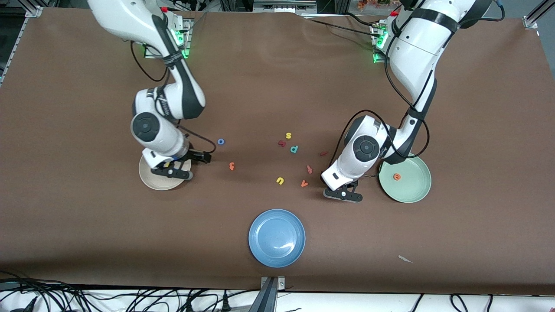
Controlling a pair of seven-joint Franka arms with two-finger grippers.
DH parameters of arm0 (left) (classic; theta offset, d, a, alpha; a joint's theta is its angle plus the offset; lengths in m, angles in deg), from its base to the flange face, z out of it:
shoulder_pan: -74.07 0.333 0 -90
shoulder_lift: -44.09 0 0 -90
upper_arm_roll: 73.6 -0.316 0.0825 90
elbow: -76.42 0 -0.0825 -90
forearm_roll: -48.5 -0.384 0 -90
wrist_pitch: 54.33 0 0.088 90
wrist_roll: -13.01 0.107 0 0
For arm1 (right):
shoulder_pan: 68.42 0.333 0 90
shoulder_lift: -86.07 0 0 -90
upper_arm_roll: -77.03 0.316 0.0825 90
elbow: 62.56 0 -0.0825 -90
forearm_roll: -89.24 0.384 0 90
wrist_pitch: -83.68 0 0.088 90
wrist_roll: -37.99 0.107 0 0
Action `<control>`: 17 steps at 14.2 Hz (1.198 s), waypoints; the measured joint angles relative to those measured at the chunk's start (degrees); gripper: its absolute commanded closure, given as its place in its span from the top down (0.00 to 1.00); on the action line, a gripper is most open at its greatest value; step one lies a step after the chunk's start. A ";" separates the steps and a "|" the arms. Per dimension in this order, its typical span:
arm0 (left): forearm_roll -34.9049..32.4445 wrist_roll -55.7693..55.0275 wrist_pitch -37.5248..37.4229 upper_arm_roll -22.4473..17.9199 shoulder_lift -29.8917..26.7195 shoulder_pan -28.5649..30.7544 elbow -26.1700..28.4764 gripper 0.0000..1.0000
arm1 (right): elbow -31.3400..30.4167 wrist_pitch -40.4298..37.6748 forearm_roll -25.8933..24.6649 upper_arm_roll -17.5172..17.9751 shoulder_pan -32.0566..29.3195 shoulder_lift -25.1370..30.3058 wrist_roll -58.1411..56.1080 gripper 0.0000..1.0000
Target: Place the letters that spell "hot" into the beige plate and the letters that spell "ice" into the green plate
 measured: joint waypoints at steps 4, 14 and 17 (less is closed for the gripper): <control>0.00 0.00 -5.13 -0.20 -1.23 0.59 -1.18 0.08 | 2.80 3.26 0.00 0.29 3.10 -2.85 6.67 1.00; -1.06 20.15 -17.78 -0.57 -9.71 16.36 2.20 0.27 | 12.67 3.27 0.09 3.68 3.92 -13.62 11.76 0.83; -1.06 23.00 -17.61 -0.34 -9.72 19.22 4.48 1.00 | 12.77 3.25 0.22 4.46 3.92 -13.77 11.82 0.72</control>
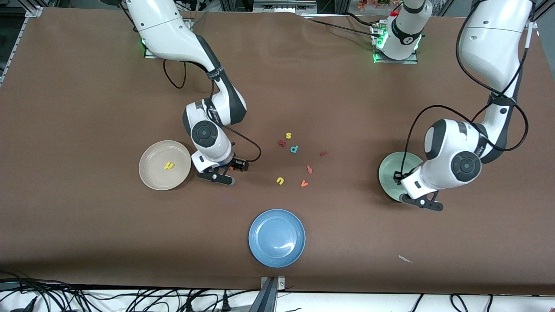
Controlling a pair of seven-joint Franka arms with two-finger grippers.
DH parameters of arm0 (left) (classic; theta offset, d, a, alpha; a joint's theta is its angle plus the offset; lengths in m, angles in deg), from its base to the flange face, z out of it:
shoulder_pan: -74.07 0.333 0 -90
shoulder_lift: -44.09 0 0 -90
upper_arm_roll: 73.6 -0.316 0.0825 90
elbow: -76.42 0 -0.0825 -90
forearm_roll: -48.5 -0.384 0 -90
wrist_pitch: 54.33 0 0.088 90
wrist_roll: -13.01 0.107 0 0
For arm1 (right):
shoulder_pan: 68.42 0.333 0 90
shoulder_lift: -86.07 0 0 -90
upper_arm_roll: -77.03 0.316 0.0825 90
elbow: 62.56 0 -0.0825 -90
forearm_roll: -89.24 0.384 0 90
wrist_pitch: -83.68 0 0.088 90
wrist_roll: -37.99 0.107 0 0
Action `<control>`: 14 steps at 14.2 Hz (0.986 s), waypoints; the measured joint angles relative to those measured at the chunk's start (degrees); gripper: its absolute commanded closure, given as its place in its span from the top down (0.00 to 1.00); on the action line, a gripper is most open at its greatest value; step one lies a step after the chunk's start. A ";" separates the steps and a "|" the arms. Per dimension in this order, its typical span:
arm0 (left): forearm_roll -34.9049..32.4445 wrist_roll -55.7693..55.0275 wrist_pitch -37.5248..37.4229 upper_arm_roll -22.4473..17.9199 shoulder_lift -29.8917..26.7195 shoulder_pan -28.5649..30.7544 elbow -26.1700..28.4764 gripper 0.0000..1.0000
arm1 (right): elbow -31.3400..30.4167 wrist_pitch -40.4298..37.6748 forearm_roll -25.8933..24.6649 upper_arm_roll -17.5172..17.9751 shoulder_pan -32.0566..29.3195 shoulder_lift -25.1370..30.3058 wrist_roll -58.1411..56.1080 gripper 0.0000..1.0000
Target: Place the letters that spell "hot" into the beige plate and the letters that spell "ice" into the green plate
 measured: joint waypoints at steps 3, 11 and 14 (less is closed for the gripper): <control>0.00 -0.22 -0.02 0.92 -0.22 -0.57 0.31 1.00 | 0.00 -0.03 0.02 0.01 -0.06 -0.22 0.00 0.60; 0.00 -17.43 -3.11 11.79 -1.77 -1.90 0.45 0.97 | 0.01 -0.17 0.02 -0.09 -0.20 -0.38 0.00 0.08; -0.23 -22.28 -1.29 16.74 -1.98 -2.35 2.25 0.98 | 0.02 -0.36 0.05 -0.17 -0.24 -0.33 0.01 0.00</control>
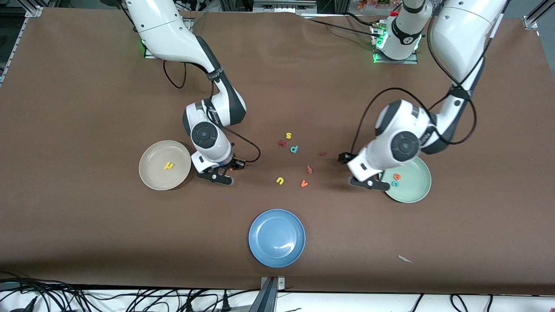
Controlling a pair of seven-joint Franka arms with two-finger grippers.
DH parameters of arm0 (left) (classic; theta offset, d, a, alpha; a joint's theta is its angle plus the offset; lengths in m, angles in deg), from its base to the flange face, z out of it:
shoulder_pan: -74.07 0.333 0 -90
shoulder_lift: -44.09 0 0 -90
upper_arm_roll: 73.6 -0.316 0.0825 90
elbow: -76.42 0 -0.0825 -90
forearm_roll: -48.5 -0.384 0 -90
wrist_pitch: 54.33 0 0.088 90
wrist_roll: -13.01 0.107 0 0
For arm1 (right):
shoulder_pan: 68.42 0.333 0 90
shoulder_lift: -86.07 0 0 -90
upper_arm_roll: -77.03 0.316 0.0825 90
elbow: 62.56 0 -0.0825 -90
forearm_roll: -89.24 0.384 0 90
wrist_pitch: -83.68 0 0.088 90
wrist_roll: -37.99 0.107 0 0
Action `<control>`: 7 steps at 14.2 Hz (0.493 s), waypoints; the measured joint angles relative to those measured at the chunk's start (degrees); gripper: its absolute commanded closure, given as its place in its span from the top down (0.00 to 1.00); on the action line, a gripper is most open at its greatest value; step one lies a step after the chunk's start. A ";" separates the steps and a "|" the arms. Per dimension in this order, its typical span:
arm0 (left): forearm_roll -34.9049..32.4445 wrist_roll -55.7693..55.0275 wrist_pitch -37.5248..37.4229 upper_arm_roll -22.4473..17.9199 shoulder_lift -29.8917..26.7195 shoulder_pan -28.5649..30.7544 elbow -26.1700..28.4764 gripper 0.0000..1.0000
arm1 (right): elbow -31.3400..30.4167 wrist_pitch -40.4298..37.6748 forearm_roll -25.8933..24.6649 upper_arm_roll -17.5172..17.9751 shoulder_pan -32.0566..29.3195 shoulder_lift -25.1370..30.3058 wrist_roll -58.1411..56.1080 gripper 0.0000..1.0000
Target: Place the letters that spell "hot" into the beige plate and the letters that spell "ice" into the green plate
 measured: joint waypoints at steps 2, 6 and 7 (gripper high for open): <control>-3.27 -0.67 4.41 2.39 -0.54 -0.04 4.14 0.98 | 0.06 -0.12 0.00 -0.01 -0.01 0.01 0.00 0.00; -10.16 -0.76 11.45 4.90 -0.31 -1.30 11.00 0.89 | 4.34 -9.31 0.00 -0.86 -1.45 0.52 -2.53 0.00; -12.09 -0.78 12.17 4.92 0.01 -2.06 11.68 0.79 | 5.43 -12.25 0.00 -1.99 -1.88 1.39 -5.03 0.00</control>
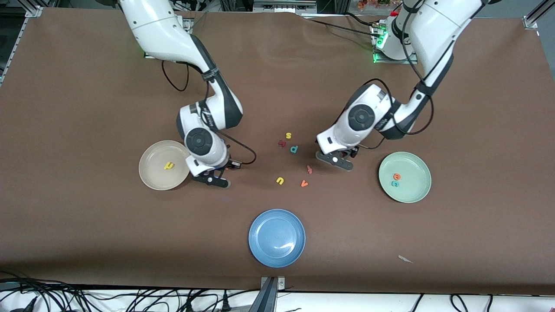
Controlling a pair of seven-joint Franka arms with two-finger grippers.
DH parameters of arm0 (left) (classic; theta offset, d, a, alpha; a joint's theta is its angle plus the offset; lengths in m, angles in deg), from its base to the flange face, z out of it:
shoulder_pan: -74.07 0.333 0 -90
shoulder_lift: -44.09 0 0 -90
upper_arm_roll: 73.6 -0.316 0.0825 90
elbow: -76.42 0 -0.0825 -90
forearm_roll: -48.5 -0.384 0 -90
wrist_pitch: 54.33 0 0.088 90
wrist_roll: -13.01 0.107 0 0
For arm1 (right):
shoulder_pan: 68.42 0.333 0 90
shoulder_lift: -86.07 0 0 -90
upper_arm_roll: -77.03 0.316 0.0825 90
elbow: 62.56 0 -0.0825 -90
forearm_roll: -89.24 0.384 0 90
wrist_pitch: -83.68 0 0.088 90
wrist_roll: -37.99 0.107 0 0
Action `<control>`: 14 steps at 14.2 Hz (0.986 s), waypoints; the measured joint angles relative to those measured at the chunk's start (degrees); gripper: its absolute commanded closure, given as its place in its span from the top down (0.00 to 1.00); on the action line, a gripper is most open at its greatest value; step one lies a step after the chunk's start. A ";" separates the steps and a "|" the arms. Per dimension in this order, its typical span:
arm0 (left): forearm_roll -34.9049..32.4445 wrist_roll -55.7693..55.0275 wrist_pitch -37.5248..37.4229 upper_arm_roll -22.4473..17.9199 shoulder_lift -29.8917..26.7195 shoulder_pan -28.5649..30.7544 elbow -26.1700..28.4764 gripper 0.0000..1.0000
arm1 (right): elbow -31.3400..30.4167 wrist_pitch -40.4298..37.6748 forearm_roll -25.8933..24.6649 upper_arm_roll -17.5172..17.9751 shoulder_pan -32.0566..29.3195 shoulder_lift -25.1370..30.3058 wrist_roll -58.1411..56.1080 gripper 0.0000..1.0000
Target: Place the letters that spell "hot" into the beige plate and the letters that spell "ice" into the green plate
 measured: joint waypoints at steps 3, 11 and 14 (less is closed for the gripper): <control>-2.08 0.02 0.52 0.01 0.78 -1.38 0.57 0.68 | -0.62 -5.51 0.00 -4.04 -0.96 3.85 -8.92 0.00; -10.03 0.08 5.72 -0.24 4.42 -1.45 0.55 0.24 | -20.65 8.67 0.00 -11.13 -1.39 11.90 -29.95 0.00; -10.82 0.09 5.83 -0.17 4.28 -1.29 0.22 0.05 | -26.22 15.14 0.00 -11.22 -1.32 12.75 -31.02 1.00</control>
